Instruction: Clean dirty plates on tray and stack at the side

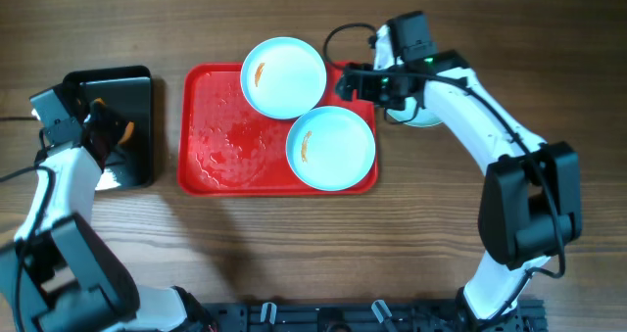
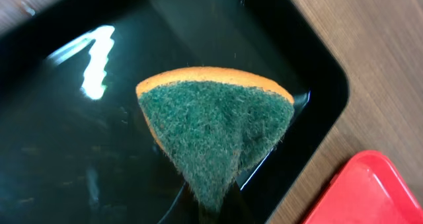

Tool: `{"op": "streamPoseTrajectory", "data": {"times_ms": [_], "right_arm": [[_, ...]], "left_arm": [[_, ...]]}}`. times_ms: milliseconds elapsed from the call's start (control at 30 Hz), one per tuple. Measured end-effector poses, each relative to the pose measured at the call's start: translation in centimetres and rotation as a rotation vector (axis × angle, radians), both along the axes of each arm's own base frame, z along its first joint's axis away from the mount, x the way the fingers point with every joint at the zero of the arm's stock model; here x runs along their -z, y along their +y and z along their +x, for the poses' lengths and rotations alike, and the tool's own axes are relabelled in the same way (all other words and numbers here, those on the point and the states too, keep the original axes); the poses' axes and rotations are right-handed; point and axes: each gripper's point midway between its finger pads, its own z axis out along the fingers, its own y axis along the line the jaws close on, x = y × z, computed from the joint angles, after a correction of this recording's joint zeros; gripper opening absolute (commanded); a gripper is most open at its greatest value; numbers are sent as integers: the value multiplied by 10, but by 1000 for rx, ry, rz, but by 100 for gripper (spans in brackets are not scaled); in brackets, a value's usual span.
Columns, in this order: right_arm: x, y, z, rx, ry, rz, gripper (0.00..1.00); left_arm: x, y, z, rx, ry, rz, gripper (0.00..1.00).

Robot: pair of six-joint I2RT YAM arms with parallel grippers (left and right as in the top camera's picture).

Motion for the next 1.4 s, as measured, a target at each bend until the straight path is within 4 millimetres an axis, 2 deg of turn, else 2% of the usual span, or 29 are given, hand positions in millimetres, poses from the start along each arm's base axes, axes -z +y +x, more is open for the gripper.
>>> {"op": "streamPoseTrajectory", "data": {"times_ms": [67, 167, 400, 533, 767, 800, 833, 1200, 1400], "right_arm": [[0, 14, -7, -34, 2, 0, 95], [0, 29, -16, -71, 2, -1, 95], [-1, 49, -24, -116, -14, -2, 95], [-1, 50, -25, -120, -14, -3, 95], [0, 49, -26, -118, -8, -8, 95], [0, 49, -26, -119, -8, -8, 95], [0, 49, -26, -118, -8, -8, 95], [-2, 51, -21, -117, -30, -2, 95], [-4, 52, -18, -116, -45, 3, 95]], "left_arm": [[10, 2, 13, 6, -73, -99, 4], [16, 9, 20, 12, -148, -208, 4], [20, 23, 11, 15, -239, -393, 4], [31, 17, 12, 44, -256, -469, 4], [69, 1, 6, 50, -209, -612, 10], [70, 1, 5, 45, -212, -629, 7], [69, 2, 4, 40, -214, -638, 4], [61, 11, -1, 10, -249, -686, 4], [19, 17, 7, 47, -322, -595, 4]]}}
